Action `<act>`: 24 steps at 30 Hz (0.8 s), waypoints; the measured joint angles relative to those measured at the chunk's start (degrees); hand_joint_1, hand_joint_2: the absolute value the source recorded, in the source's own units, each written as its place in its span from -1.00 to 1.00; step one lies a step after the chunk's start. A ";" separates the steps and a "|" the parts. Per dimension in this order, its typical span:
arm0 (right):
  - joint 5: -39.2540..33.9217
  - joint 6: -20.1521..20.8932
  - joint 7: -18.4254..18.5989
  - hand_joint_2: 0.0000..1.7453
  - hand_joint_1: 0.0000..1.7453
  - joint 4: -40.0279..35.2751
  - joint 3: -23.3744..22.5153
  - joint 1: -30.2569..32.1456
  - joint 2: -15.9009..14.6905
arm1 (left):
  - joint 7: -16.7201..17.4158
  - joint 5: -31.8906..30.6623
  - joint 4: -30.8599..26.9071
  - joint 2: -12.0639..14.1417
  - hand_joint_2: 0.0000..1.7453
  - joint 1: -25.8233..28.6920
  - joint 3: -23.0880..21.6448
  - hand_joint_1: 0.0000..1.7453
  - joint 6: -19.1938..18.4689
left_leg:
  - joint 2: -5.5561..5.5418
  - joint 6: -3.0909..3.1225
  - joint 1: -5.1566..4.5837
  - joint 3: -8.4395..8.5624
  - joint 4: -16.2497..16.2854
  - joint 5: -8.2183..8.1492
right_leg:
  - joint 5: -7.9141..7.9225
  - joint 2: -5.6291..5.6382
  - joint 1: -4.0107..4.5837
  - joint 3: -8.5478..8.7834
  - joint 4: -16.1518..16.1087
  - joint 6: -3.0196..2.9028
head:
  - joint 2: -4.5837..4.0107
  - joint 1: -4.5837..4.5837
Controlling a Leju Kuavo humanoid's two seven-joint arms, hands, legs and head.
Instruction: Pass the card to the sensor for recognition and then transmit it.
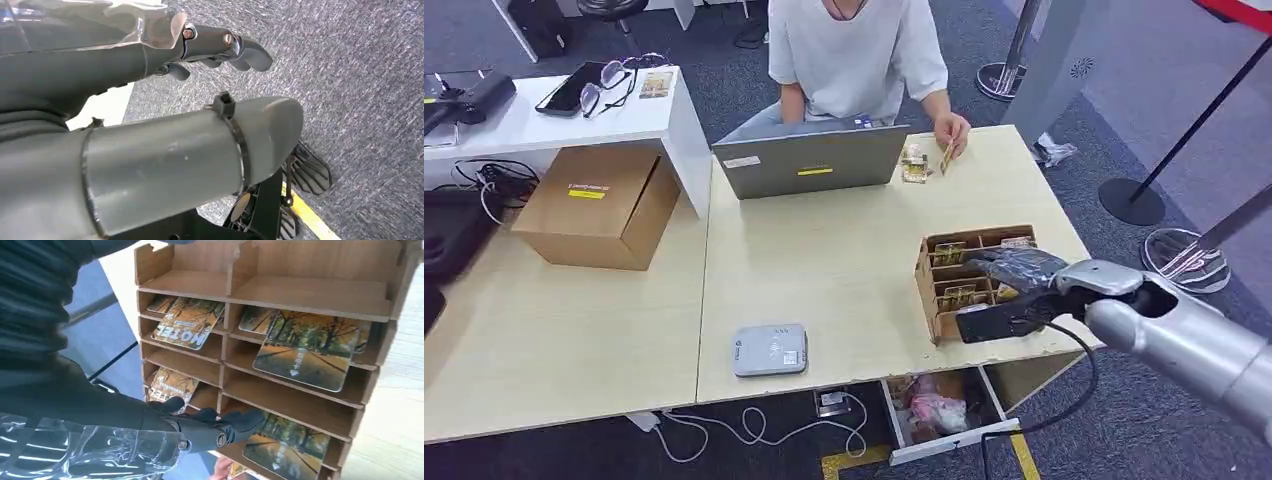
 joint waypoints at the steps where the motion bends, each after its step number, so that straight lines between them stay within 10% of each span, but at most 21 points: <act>1: -0.02 0.00 0.00 1.00 -0.98 0.07 -0.04 0.01 -0.09 | 0.00 -0.02 0.00 0.00 -1.00 0.00 0.00 -1.00 0.00 | 0.00 0.00 0.00 0.00 0.00 0.00 | 0.00 0.00 0.00 0.00 0.00 0.00 | 0.00 0.00; 21: -1.73 -0.96 1.77 1.00 -0.92 -1.44 -2.21 2.50 -3.78 | -0.15 -0.02 0.00 0.02 -1.00 0.08 0.00 -1.00 -0.02 | 0.00 0.00 0.00 0.00 0.00 0.00 | 0.00 0.00 0.00 0.00 0.00 0.00 | 0.00 0.00; 24: -1.68 -1.14 2.19 1.00 -0.68 -1.81 -2.75 3.14 -3.93 | -0.15 -0.04 0.00 0.02 -1.00 0.08 0.00 -1.00 -0.02 | 0.00 0.00 0.00 0.00 0.00 0.00 | 0.00 0.00 0.01 0.00 0.00 0.00 | 0.00 0.00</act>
